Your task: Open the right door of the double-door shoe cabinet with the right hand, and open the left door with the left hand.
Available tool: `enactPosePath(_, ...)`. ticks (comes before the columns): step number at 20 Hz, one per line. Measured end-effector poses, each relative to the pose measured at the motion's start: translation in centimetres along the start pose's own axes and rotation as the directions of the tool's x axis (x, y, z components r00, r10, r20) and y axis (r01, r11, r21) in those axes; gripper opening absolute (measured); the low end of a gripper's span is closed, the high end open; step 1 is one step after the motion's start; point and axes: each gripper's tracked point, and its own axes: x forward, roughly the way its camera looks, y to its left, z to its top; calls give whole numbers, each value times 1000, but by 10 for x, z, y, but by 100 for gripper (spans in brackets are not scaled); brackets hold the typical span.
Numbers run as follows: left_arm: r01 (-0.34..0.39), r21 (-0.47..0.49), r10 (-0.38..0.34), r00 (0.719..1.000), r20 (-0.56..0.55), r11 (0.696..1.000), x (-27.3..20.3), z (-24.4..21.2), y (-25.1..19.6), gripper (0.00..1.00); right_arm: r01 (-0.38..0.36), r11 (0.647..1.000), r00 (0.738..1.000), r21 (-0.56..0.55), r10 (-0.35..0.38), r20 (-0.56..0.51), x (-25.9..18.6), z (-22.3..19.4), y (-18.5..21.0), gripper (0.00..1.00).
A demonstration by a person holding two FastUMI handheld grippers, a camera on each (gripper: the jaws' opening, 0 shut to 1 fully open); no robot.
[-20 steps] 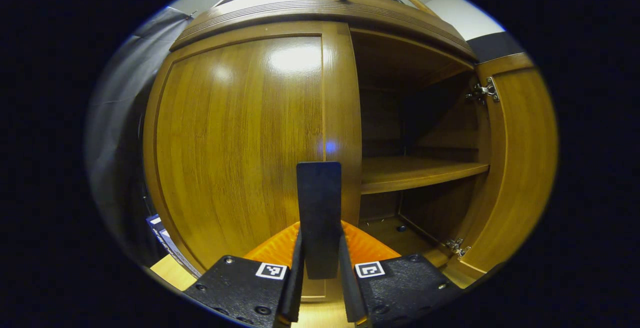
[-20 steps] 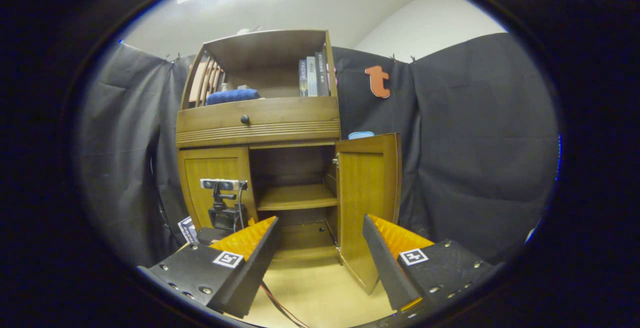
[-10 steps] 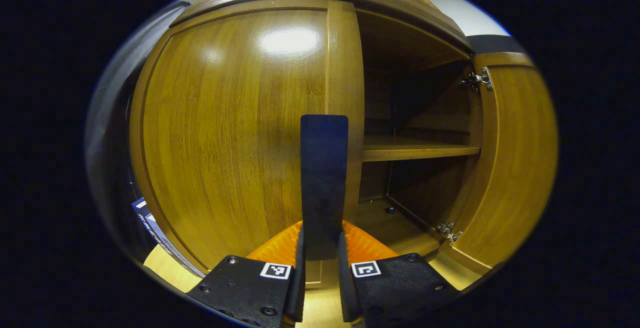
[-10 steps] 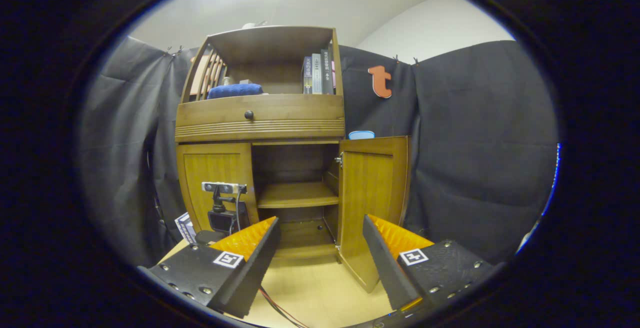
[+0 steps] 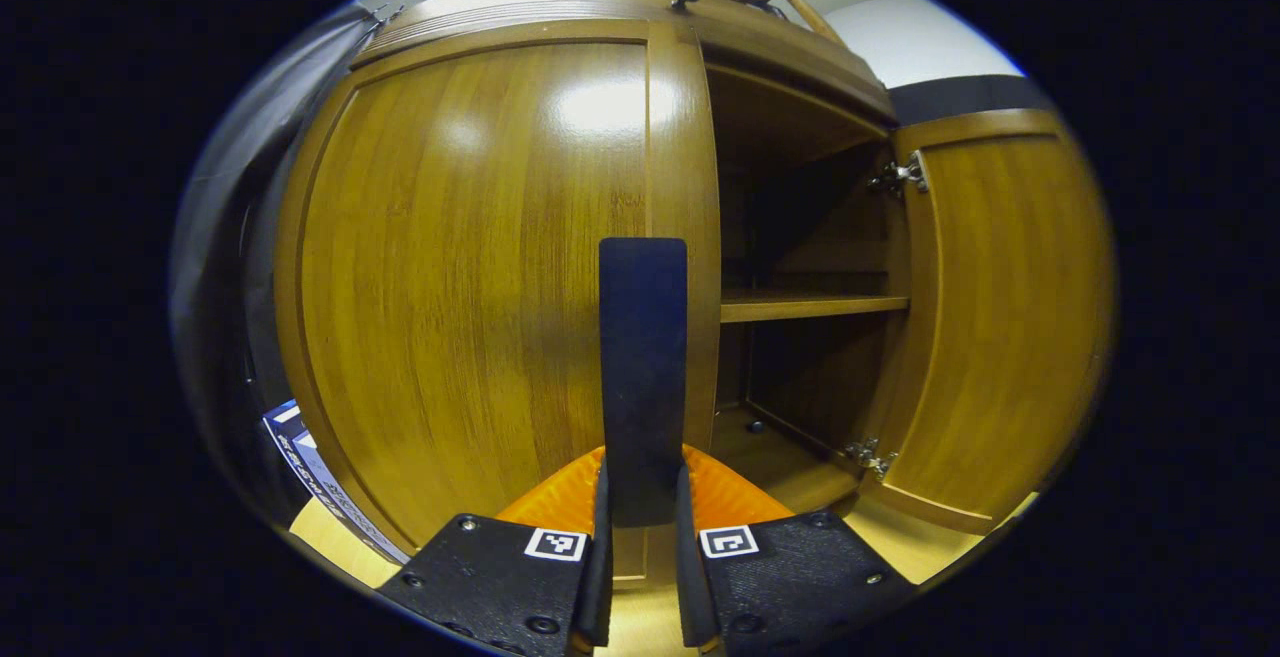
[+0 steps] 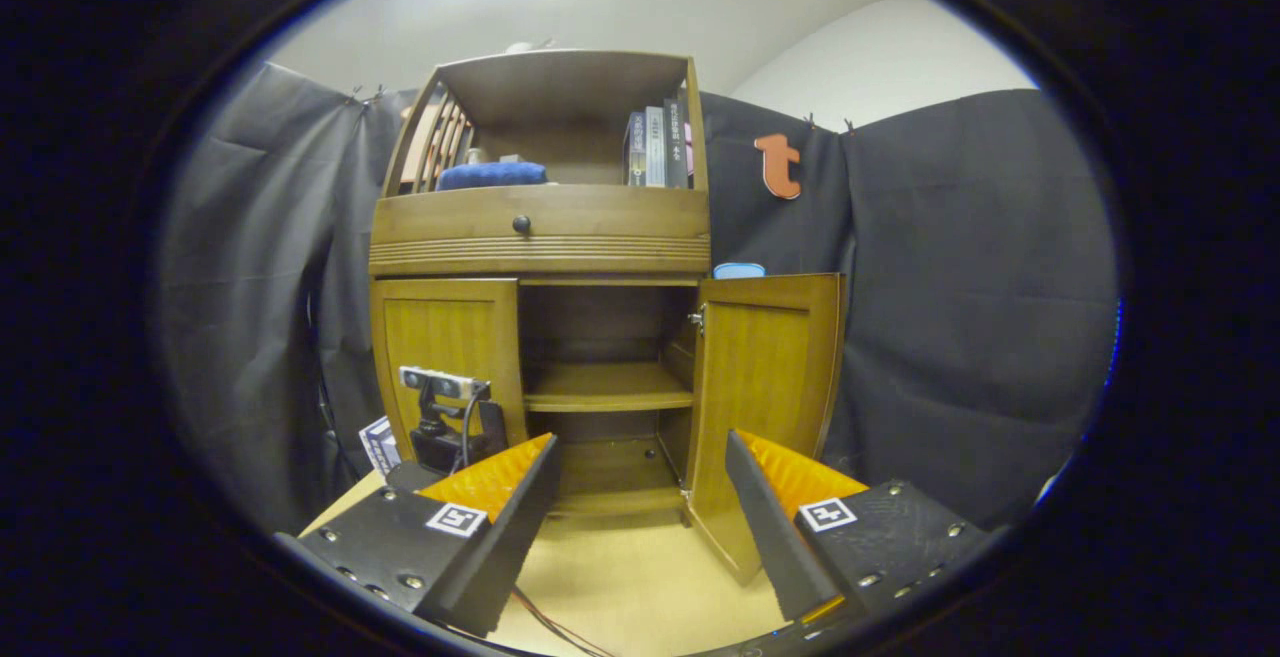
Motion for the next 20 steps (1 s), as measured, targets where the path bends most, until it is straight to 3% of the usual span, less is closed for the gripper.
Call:
enactPosePath(5, 92, -17, -91, 994, 59, 996, -63, 0, 4, 29, -2, 1000, 1000, 31, 2, 14, -4, 2, -4, 96)
enactPosePath(10, 124, -18, -123, 990, 66, 992, -114, 0, 19, 27, 3, 999, 1000, 38, -4, 14, -4, -1, -7, 98)
enactPosePath(20, 116, -2, -116, 990, 81, 993, -161, 0, 48, 29, -43, 999, 999, 31, 42, 6, -9, -9, 12, 99)
